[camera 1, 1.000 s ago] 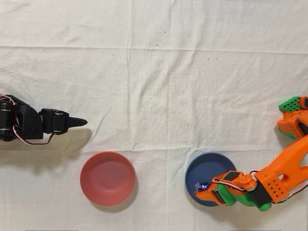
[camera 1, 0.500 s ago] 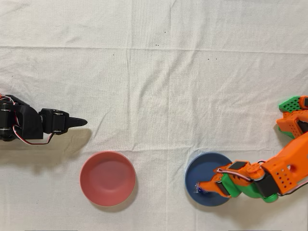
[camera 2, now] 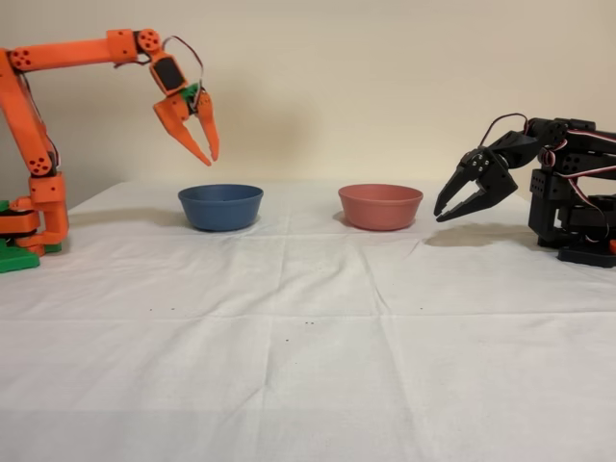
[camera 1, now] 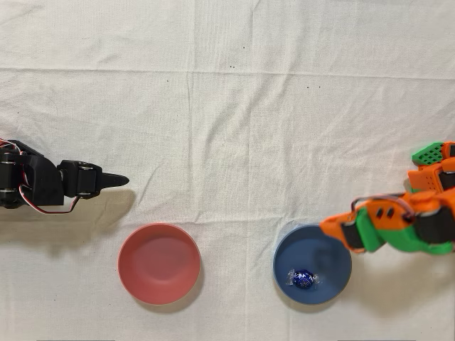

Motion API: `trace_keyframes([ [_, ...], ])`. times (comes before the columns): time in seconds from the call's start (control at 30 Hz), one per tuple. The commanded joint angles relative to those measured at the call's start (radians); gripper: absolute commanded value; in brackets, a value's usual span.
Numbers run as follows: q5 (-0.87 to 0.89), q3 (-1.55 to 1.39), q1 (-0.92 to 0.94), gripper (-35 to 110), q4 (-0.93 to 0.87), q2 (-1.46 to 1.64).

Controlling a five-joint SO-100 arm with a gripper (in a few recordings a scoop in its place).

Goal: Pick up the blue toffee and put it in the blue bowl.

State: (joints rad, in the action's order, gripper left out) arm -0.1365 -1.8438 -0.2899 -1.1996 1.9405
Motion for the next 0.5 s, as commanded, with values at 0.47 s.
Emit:
trace_keyframes([
  [0.47,0.0,-0.637,0.268,1,0.198,0.681],
])
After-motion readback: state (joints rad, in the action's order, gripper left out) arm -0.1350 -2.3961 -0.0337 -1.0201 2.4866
